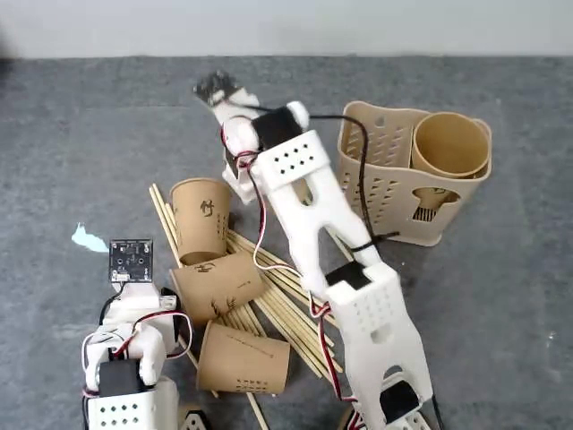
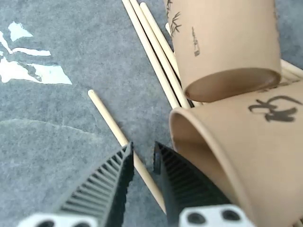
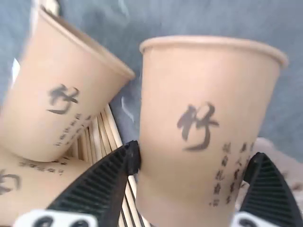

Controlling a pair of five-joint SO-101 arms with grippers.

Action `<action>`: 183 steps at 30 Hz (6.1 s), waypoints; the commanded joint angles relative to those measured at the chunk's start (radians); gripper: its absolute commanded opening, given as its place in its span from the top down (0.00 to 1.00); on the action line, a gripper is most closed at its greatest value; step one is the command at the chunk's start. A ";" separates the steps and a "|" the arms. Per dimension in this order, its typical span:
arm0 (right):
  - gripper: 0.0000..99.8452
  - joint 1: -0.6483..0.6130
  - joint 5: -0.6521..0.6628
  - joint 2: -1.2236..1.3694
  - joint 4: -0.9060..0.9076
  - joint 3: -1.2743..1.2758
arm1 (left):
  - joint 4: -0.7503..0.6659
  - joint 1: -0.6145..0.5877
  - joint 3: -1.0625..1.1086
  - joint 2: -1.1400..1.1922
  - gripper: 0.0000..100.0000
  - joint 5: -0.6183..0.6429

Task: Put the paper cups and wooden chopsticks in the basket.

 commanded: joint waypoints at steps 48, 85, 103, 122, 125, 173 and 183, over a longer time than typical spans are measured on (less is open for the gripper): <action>0.65 -0.090 0.012 -0.587 -0.056 0.618 | -0.009 -0.008 -0.010 -0.003 0.92 -0.008; 0.65 0.090 0.074 -0.332 -0.300 0.562 | -0.009 -0.008 -0.010 -0.003 0.92 -0.008; 0.88 0.047 0.166 -0.282 -0.177 0.470 | -0.009 -0.008 -0.010 -0.003 0.92 -0.008; 0.88 0.062 0.436 -0.372 0.044 0.437 | -0.009 -0.008 -0.010 -0.003 0.92 -0.008; 0.87 0.064 0.446 -0.311 0.044 0.431 | -0.009 -0.008 -0.010 -0.003 0.92 -0.008; 0.64 0.150 0.091 -0.186 -0.636 0.436 | -0.009 -0.008 -0.010 -0.003 0.92 -0.008; 0.64 0.085 0.095 -0.255 -0.407 0.431 | -0.009 -0.008 -0.010 -0.003 0.92 -0.008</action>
